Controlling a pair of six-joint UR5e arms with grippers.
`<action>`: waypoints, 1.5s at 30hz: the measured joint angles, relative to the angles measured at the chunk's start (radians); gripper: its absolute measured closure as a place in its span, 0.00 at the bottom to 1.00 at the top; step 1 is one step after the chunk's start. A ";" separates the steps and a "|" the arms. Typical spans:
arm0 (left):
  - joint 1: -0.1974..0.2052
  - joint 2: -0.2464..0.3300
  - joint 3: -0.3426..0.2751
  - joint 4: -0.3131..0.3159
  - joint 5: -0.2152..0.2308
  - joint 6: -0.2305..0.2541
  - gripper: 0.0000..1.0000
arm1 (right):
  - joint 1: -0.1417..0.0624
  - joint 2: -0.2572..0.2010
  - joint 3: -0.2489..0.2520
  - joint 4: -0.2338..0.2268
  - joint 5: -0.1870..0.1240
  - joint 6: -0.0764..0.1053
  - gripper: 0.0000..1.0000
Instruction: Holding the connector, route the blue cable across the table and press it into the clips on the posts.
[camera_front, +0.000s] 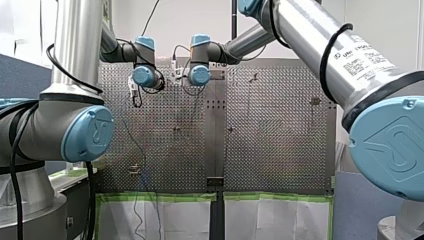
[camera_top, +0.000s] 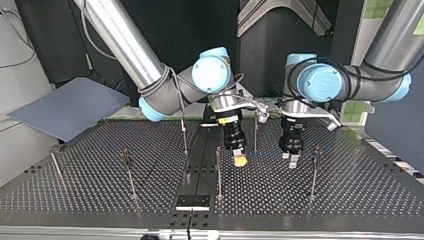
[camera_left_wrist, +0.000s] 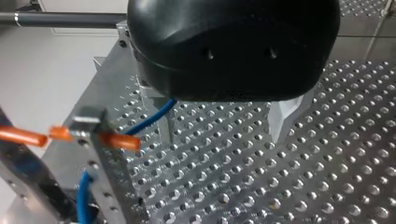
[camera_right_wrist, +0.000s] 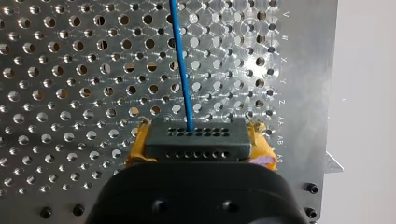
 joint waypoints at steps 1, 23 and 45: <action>0.000 -0.001 0.000 0.001 -0.002 0.002 0.30 | 0.000 0.000 0.000 0.000 0.000 0.000 1.00; -0.026 0.004 -0.001 -0.002 -0.073 0.009 1.00 | 0.000 0.002 0.001 0.004 0.001 0.002 1.00; -0.063 0.126 -0.167 0.033 -0.216 -0.005 1.00 | 0.002 0.025 0.061 0.022 0.017 0.041 1.00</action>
